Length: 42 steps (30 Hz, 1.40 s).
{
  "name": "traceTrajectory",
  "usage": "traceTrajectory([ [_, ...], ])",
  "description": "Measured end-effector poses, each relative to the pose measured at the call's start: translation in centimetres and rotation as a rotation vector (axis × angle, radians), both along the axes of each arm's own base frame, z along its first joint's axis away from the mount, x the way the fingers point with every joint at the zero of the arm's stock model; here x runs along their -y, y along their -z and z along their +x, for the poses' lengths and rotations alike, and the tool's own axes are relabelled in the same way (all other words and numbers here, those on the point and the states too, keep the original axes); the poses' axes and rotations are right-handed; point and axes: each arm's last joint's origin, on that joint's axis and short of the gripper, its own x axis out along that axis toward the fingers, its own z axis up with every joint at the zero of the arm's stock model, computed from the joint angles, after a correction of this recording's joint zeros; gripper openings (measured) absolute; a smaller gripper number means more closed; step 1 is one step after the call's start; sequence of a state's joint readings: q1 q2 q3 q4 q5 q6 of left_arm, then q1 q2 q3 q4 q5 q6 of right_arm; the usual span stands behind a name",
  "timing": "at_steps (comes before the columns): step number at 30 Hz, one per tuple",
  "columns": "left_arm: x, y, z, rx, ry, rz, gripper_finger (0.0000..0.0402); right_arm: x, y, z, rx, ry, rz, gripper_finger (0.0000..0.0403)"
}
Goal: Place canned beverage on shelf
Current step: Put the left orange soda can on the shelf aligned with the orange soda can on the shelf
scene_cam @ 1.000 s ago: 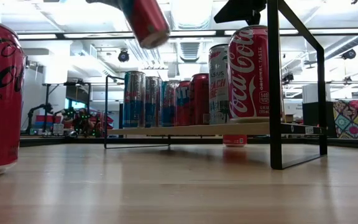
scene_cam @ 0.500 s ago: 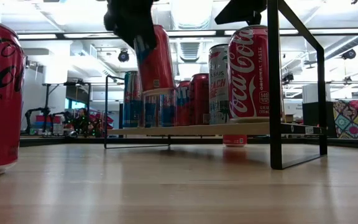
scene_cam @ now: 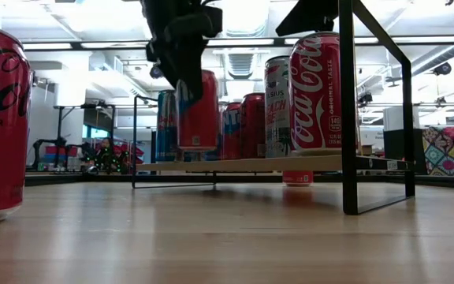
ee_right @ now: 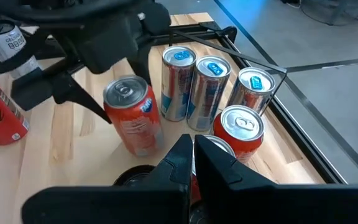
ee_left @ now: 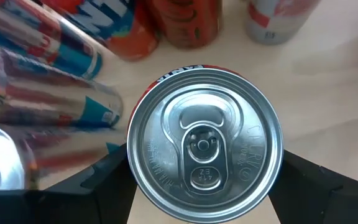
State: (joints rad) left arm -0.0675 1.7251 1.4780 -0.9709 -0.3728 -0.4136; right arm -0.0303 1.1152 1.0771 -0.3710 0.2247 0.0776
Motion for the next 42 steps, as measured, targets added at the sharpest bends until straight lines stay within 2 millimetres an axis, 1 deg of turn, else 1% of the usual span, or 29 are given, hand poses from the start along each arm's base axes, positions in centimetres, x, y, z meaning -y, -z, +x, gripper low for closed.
traceTrajectory([
  [5,-1.1,0.9,0.6,-0.033,0.007,0.017,0.028,0.0,0.0,0.0,0.002,0.0,0.0,0.0009],
  [8,-1.6,0.9,0.7,-0.034,0.01,0.024,0.028,0.0,0.0,0.0,0.004,0.005,0.008,0.0009],
  [13,-1.8,0.9,0.7,-0.034,0.012,0.025,0.028,0.0,0.0,0.0,0.006,0.006,0.011,0.0009],
  [19,-1.6,1.1,0.9,-0.03,0.029,-0.02,0.0282,0.0,0.0,0.0,0.006,0.007,0.014,0.0009],
  [42,-1.7,1.0,1.1,-0.008,0.034,-0.003,0.0344,0.0,0.0,0.0,0.007,0.009,0.017,0.0009],
])
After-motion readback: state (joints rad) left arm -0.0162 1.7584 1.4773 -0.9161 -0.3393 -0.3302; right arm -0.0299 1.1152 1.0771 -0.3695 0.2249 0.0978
